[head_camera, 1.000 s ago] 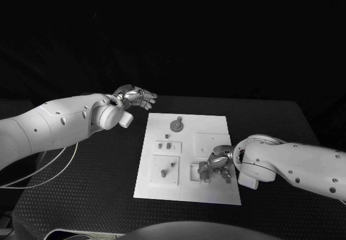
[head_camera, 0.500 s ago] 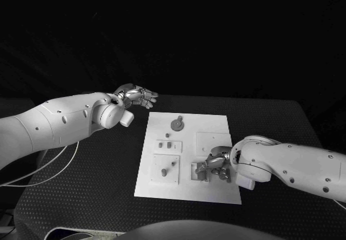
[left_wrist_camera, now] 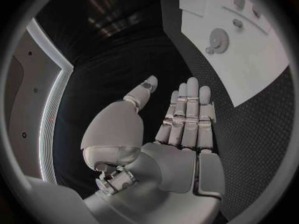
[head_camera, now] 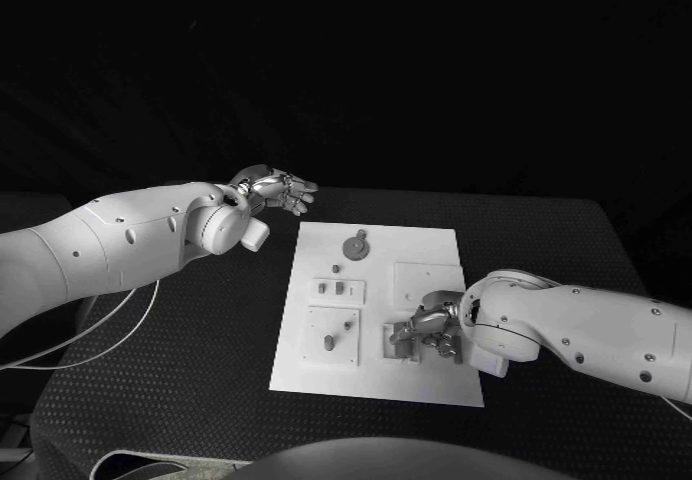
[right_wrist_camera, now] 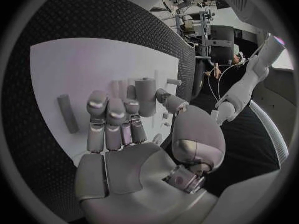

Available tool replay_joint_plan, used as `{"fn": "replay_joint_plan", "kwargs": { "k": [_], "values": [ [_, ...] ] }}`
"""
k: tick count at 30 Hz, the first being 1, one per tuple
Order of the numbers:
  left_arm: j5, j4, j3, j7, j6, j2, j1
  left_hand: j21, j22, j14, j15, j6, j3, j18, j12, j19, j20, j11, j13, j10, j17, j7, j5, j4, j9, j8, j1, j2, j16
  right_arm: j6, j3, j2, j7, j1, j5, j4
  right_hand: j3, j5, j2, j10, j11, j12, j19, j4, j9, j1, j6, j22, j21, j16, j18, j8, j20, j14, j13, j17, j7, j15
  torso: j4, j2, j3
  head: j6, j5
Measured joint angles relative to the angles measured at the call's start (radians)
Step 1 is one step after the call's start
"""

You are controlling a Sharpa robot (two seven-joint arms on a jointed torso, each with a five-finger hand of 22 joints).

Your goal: Assemble the parts on the task board

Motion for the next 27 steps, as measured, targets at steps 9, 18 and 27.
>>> {"fn": "replay_joint_plan", "kwargs": {
  "k": [9,18,27],
  "values": [
    [0.0,0.0,0.0,0.0,0.0,0.0,0.0,0.0,0.0,0.0,0.0,0.0,0.0,-0.002,0.0,0.0,0.0,0.0,0.0,0.0,0.001,0.0,0.0,0.0,-0.001,0.0,0.0,0.0,0.0,0.001,0.002,0.005,0.001,-0.003,-0.002,-0.009,0.001,-0.004,-0.02,0.003,0.003,0.0,0.001,0.017,0.0,-0.02,0.006,-0.003,0.004,0.0,0.008,-0.004,0.001,0.0,0.002,0.003,0.001,0.0,0.0007,0.0,-0.0002,-0.001,0.003],
    [0.0,0.0,0.0,-0.001,0.001,-0.001,0.0,0.0,0.001,0.0,0.0,0.0,-0.003,-0.006,0.0,0.0,0.0,0.0,0.0,0.0,0.001,0.0,0.0,0.003,-0.001,0.0,0.0,0.0,0.0,0.003,0.002,0.007,0.001,-0.004,-0.003,-0.012,0.001,-0.004,-0.021,0.003,0.003,0.0,0.002,0.018,0.0,-0.021,0.008,-0.003,0.004,-0.004,0.009,-0.003,0.001,0.0,0.003,0.004,-0.001,0.0,0.0,0.0,-0.0006,-0.004,0.005],
    [0.0,0.001,0.0,-0.001,0.001,-0.001,0.0,0.0,0.001,0.0,0.0,0.0,0.0,-0.006,0.0,0.0,0.0,0.0,0.0,0.0,0.002,0.0,0.0,0.005,-0.001,0.0,0.0,0.0,0.0,0.004,0.003,0.008,0.002,-0.004,-0.005,-0.012,-0.001,-0.004,-0.037,0.0,0.0,0.0,0.002,0.025,0.002,-0.028,0.008,-0.004,0.004,-0.004,0.011,-0.001,0.001,0.0,0.004,0.006,-0.001,0.0,-0.0004,0.0,-0.0006,-0.007,0.007]
  ]
}}
